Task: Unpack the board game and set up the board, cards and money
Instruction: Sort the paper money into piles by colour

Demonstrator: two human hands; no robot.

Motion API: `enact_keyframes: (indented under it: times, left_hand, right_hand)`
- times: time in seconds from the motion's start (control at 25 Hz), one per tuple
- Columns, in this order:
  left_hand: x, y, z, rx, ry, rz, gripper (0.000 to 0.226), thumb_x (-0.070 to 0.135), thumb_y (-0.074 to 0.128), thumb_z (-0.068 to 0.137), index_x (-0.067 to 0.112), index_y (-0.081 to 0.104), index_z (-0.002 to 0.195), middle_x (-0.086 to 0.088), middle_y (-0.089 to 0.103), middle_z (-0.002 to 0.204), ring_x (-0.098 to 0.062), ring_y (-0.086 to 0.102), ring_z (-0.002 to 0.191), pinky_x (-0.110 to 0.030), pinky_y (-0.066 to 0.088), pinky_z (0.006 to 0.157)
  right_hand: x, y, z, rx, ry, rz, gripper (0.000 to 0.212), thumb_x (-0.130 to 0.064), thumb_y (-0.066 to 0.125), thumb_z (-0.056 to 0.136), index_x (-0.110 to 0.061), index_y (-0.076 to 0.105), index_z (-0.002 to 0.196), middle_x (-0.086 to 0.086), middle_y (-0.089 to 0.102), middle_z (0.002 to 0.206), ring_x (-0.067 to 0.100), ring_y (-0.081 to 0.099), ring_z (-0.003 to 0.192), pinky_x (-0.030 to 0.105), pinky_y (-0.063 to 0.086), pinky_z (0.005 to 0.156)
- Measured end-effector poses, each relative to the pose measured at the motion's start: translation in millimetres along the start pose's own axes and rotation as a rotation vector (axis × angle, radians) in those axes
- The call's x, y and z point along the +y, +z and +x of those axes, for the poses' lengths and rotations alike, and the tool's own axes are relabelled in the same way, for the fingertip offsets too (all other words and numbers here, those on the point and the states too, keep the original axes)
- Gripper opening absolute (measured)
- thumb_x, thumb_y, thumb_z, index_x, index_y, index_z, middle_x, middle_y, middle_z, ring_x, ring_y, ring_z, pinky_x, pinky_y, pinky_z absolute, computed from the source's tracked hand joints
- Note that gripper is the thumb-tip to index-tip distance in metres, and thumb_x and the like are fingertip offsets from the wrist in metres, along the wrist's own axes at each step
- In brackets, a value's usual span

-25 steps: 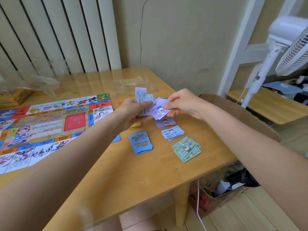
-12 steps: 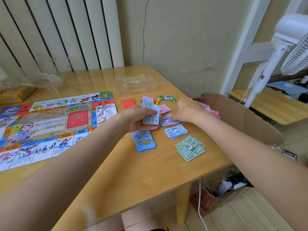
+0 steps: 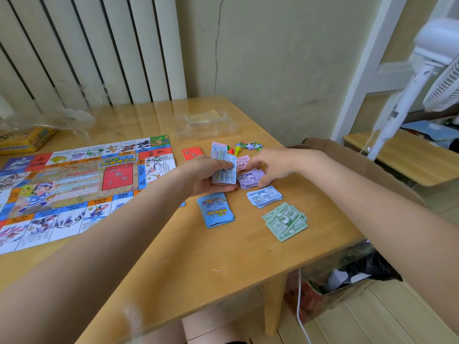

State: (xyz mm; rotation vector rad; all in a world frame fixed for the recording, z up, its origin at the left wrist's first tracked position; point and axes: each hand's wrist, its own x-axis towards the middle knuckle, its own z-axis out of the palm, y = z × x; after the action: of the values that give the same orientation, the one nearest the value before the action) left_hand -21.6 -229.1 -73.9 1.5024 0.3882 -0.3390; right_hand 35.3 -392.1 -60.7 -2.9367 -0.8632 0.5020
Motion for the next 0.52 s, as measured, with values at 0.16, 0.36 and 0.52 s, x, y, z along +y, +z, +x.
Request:
enact_keyframes:
  times: [0.16, 0.36, 0.52]
  left_hand:
    - [-1, 0, -1, -0.006, 0.004, 0.002, 0.004, 0.005, 0.055, 0.092, 0.003, 0.052, 0.094, -0.018, 0.062, 0.090, -0.027, 0.065, 0.074, -0.038, 0.060, 0.064]
    - [-3, -9, 3, 0.118, 0.143, -0.064, 0.014, 0.009, 0.059, 0.090, 0.006, 0.053, 0.103, -0.010, 0.061, 0.083, -0.017, 0.063, 0.067, -0.026, 0.056, 0.054]
    - [-1, -10, 4, 0.141, 0.214, 0.028, 0.023, 0.015, 0.067, 0.085, 0.008, 0.057, 0.104, -0.004, 0.061, 0.079, -0.012, 0.058, 0.066, -0.014, 0.049, 0.042]
  right_hand:
    - [-3, 2, 3, 0.047, -0.025, -0.060, 0.041, -0.017, 0.069, 0.082, -0.016, 0.055, 0.121, 0.003, 0.053, 0.124, 0.013, 0.045, 0.087, 0.023, 0.034, 0.075]
    - [-4, -1, -1, 0.067, -0.036, -0.052, 0.047, -0.019, 0.071, 0.080, -0.016, 0.053, 0.123, 0.001, 0.051, 0.119, 0.013, 0.043, 0.088, 0.023, 0.034, 0.073]
    - [-12, -14, -6, 0.247, -0.073, 0.144, 0.034, -0.024, 0.064, 0.087, -0.009, 0.058, 0.117, 0.004, 0.060, 0.108, 0.012, 0.052, 0.075, 0.023, 0.039, 0.070]
